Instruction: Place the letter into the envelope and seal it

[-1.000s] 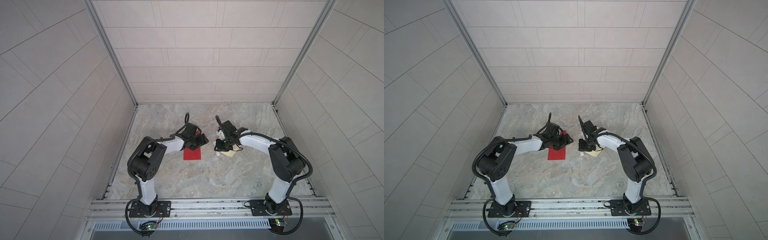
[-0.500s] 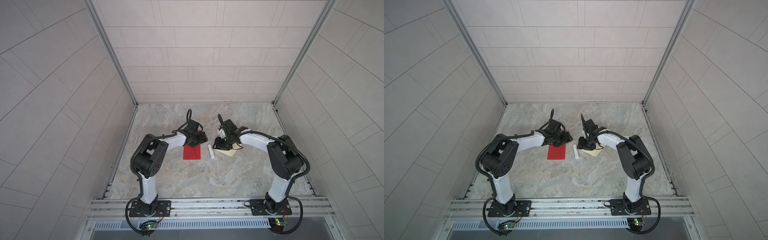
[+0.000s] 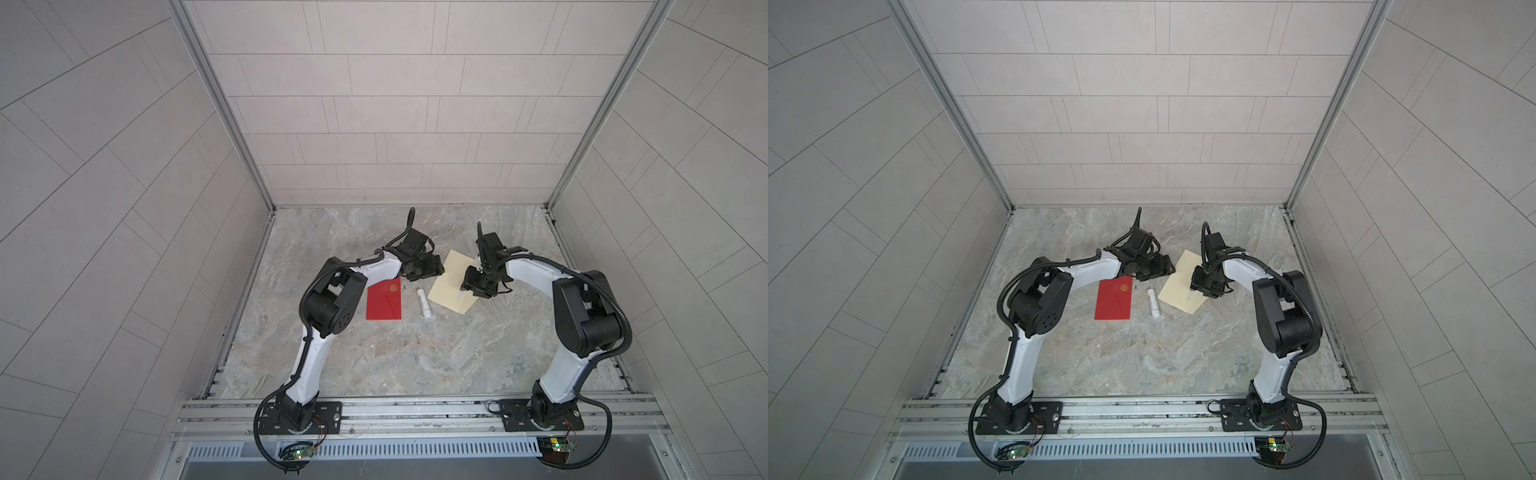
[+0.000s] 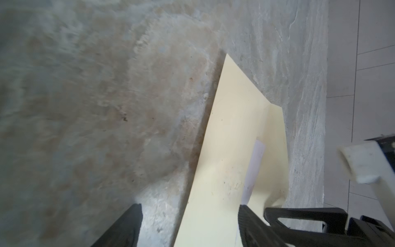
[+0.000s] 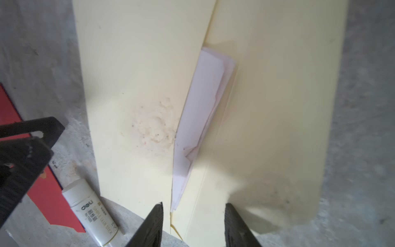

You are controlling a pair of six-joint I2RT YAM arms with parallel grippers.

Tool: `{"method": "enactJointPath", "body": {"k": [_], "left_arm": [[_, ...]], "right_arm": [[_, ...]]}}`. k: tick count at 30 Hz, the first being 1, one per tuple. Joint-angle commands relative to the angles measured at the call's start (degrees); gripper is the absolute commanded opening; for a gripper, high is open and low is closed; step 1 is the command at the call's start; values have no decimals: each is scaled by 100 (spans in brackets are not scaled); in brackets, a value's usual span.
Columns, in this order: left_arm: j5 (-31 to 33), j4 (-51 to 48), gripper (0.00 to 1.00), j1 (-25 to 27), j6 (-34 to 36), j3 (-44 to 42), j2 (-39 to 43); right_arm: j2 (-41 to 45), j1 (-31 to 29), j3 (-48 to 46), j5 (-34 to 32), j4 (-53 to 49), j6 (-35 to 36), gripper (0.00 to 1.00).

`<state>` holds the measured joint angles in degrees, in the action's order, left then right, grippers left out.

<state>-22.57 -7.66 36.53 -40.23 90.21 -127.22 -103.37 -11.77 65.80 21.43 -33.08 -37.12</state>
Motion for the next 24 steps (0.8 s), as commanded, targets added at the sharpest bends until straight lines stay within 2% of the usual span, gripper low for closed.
{"method": "enactJointPath", "body": {"k": [1,7,18,24], "left_arm": [[-15,-305,76,73,92,257,-343],[-241,-264,63,109,62,29,-384],[-632,134,62,161,-313,-830,-75],[-710,238,62,217,-411,-928,-73]], "right_arm": [[-191,7,243,1,-146,-84,49],[-550,77,550,44,-163,-143,49],[-1034,210,907,564,89,-198,49],[-1145,204,1000,988,421,-286,48]]}}
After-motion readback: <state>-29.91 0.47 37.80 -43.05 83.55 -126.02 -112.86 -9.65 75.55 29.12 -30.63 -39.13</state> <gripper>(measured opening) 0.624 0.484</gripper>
